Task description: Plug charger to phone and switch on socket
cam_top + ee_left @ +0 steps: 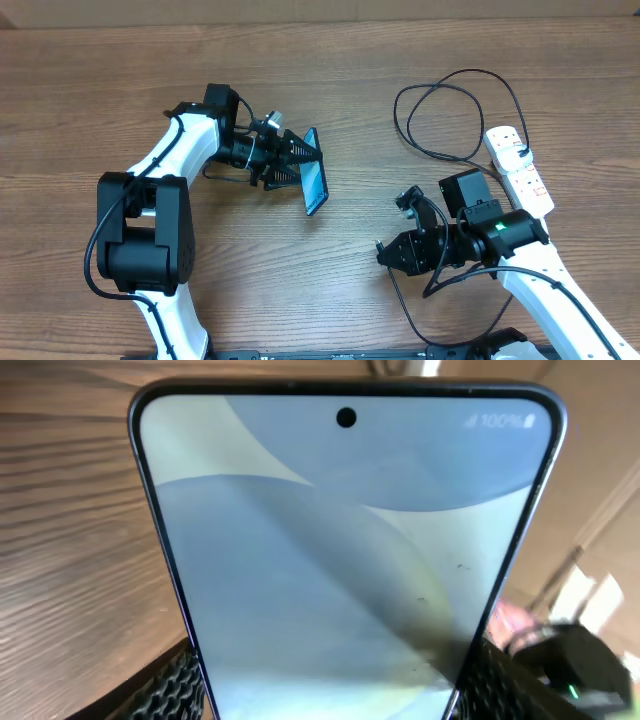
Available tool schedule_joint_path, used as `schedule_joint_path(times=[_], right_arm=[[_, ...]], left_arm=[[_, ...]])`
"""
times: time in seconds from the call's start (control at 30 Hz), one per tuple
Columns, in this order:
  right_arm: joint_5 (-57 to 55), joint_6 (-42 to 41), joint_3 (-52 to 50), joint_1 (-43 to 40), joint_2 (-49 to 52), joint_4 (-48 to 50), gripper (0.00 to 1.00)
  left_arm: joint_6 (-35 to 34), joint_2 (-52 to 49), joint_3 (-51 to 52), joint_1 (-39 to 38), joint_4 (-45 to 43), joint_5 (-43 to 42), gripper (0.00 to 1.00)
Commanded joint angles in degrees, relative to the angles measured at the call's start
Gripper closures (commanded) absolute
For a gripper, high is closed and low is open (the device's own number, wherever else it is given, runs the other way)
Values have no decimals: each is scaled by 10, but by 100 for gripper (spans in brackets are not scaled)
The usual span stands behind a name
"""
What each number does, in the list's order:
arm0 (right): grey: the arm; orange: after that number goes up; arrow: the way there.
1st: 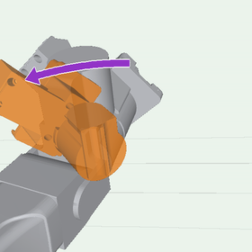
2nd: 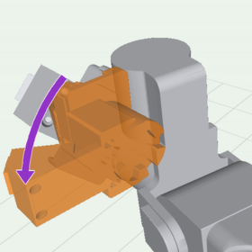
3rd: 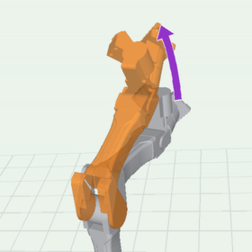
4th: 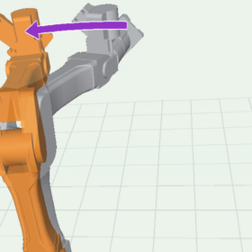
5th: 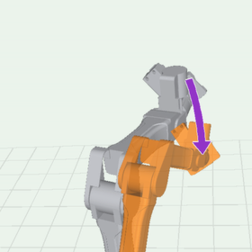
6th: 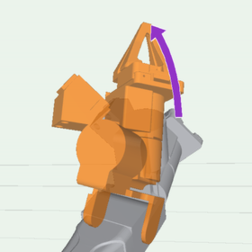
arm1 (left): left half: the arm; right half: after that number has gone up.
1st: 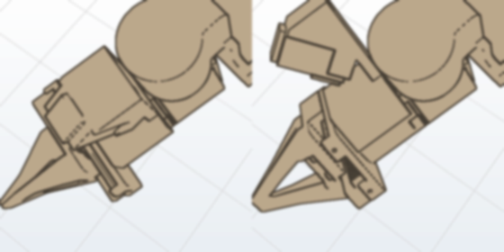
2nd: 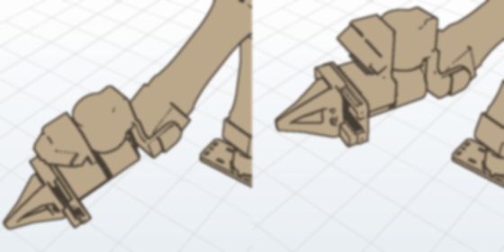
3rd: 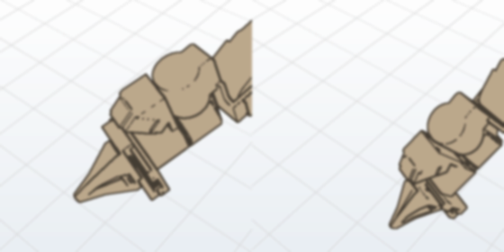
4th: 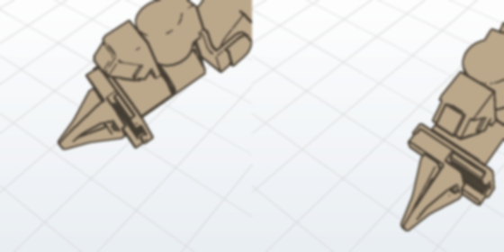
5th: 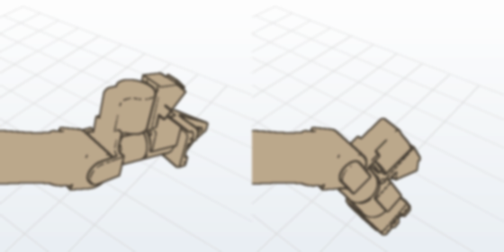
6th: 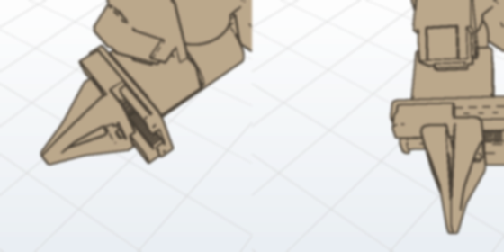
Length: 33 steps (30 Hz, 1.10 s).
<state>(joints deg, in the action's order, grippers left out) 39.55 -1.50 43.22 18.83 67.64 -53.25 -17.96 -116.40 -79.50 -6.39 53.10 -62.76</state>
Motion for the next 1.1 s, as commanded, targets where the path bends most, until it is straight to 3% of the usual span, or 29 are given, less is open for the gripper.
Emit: schedule_joint_path(times=[0.0, 0.37, 0.73, 0.77, 0.8, 0.83, 0.87, 0.97, 1.07], right_arm=[[-58, -22, 0, 20, -8, 18, 96], [-313, -168, -1, 37, 13, 73, 96], [-296, -187, -2, 37, 145, 87, 83], [-288, -187, -2, 37, 155, 92, 77], [-286, -187, -2, 37, 167, 99, 59], [-286, -187, 1, 37, 169, 105, 33], [-287, -187, 6, 37, 167, 105, 24], [-305, -186, 46, 36, 161, 76, 6], [-322, -183, 118, 36, 152, 18, 0]], left_arm=[[-40, -5, -14, -8, -3, 21, 61], [-39, -5, -14, -8, -7, 17, 60], [-39, -5, -14, -8, -5, 17, 60], [-39, -5, -14, -8, -5, 17, 60], [-39, -5, -14, -8, -5, 17, 60], [-39, -5, -14, -8, -5, 17, 60], [-39, -5, -14, -8, -5, 17, 60], [-39, -5, -14, -8, -5, 17, 60], [-39, -5, -14, -8, -5, 17, 60]])
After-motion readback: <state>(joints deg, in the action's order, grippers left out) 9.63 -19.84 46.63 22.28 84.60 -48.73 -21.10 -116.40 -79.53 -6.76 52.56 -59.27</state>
